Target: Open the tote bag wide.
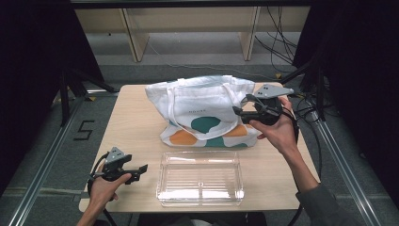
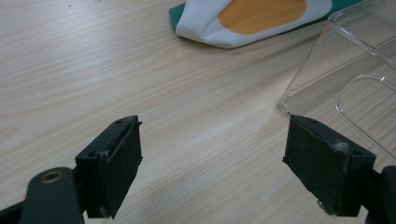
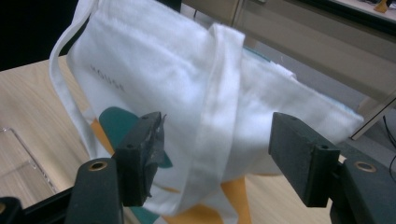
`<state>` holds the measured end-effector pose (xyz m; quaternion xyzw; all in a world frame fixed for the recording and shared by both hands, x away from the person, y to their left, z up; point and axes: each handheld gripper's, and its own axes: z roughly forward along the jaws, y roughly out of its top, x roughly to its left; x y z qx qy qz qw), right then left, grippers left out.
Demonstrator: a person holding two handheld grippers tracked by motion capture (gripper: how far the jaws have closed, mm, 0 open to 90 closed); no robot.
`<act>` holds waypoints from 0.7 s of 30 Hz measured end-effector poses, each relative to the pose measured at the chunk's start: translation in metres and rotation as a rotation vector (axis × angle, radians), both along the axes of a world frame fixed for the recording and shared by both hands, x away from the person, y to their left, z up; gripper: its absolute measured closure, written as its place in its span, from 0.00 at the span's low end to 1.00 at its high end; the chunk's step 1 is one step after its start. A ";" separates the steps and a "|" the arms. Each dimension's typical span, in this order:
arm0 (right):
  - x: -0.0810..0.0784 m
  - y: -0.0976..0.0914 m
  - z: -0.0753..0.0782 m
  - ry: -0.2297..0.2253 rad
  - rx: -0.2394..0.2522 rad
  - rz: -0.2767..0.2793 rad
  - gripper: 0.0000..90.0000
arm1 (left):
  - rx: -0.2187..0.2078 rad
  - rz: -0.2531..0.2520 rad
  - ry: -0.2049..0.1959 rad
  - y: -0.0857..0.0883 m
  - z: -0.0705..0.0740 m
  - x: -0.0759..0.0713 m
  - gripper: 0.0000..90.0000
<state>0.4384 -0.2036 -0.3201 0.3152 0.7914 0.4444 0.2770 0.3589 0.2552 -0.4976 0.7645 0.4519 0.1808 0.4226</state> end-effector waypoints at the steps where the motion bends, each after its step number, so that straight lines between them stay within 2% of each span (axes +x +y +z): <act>1: 0.002 0.002 0.002 -0.007 -0.003 -0.001 0.41 | 0.002 0.000 -0.001 0.000 0.000 0.000 0.20; 4: 0.008 0.008 0.008 0.004 -0.004 0.009 0.42 | -0.011 0.003 -0.004 -0.001 -0.001 0.000 0.20; 5: 0.011 0.010 0.010 -0.003 -0.001 0.003 0.43 | 0.010 -0.010 -0.005 0.000 0.000 0.000 0.20; 6: 0.011 0.010 0.010 -0.003 -0.001 0.003 0.43 | 0.010 -0.010 -0.005 0.000 0.000 0.000 0.20; 7: 0.016 0.015 0.013 0.018 0.010 0.005 0.44 | -0.005 -0.002 -0.002 -0.001 0.000 0.000 0.20; 8: 0.019 0.015 0.014 0.009 0.004 0.004 0.45 | 0.002 -0.007 0.003 -0.001 0.000 0.000 0.20; 10: 0.024 0.020 0.015 0.031 0.012 0.006 0.46 | 0.003 -0.006 0.003 -0.001 0.000 0.000 0.20; 12: 0.031 0.024 0.017 0.042 -0.001 0.017 0.47 | -0.002 -0.005 -0.001 -0.001 0.000 0.000 0.20; 14: 0.036 0.027 0.019 0.020 -0.005 0.000 0.48 | 0.001 -0.006 0.000 -0.001 0.000 0.000 0.20; 16: 0.040 0.030 0.020 0.057 0.011 0.002 0.49 | 0.002 -0.006 -0.001 -0.001 0.000 0.000 0.20; 18: 0.044 0.031 0.020 0.049 0.020 0.005 0.50 | 0.003 -0.008 0.000 -0.001 0.000 0.000 0.20; 19: 0.045 0.032 0.020 0.064 0.014 0.008 0.51 | 0.011 -0.010 -0.008 -0.001 0.001 0.000 0.20; 20: 0.049 0.034 0.019 0.053 0.009 0.003 0.55 | -0.001 -0.007 -0.009 -0.001 0.000 0.000 0.20; 21: 0.050 0.035 0.019 0.052 0.011 0.000 0.58 | 0.009 -0.012 -0.008 -0.001 0.000 0.000 0.20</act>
